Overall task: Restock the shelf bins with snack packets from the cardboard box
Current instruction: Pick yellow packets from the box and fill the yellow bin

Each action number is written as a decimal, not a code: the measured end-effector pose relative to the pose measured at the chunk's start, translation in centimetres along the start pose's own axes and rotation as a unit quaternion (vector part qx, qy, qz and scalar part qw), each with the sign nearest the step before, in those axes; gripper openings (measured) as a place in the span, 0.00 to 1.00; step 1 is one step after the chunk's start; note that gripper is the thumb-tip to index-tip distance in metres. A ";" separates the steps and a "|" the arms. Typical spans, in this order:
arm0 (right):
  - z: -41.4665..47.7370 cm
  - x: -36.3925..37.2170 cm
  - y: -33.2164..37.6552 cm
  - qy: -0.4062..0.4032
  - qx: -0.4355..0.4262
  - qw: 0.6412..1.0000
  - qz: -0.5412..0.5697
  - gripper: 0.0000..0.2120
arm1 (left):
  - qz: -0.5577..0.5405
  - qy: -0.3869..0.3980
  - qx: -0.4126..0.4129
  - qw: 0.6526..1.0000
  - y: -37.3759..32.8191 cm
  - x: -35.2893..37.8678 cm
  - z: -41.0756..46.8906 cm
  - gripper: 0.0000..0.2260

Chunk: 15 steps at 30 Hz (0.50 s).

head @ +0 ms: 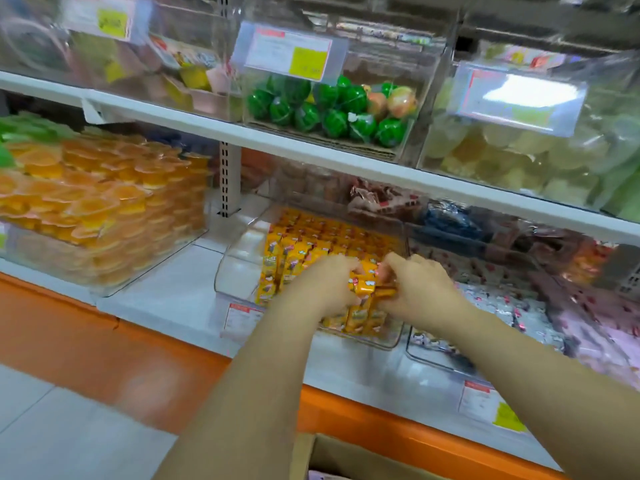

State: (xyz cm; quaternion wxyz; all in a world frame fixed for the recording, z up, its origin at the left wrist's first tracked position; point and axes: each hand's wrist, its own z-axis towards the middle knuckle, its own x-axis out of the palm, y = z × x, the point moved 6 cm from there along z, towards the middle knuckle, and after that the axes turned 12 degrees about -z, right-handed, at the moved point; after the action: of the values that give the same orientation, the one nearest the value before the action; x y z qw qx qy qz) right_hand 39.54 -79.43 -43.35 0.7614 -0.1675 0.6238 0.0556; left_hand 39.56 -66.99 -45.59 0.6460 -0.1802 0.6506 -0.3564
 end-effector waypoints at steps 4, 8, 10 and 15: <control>2.0 0.4 0.4 0.028 -0.004 0.994 -0.106 0.05 | 0.002 0.042 -0.035 0.999 2.0 2.3 2.6 0.23; 3.2 0.7 0.7 0.033 0.014 0.988 -0.152 0.08 | -0.014 0.003 -0.029 0.999 2.9 2.2 3.4 0.25; 3.5 1.1 0.8 0.047 0.015 0.987 -0.152 0.09 | -0.036 -0.018 -0.035 0.999 3.4 2.4 3.3 0.26; 2.7 1.4 1.0 0.089 -0.013 0.988 -0.123 0.11 | -0.043 -0.075 -0.016 0.996 3.2 1.9 3.1 0.30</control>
State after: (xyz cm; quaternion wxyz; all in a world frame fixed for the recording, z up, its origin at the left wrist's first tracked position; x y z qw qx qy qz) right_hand 42.11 -77.82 -44.48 0.7015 -0.2570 0.6632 -0.0455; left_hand 43.11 -66.85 -48.94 0.6743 -0.2442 0.5974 -0.3587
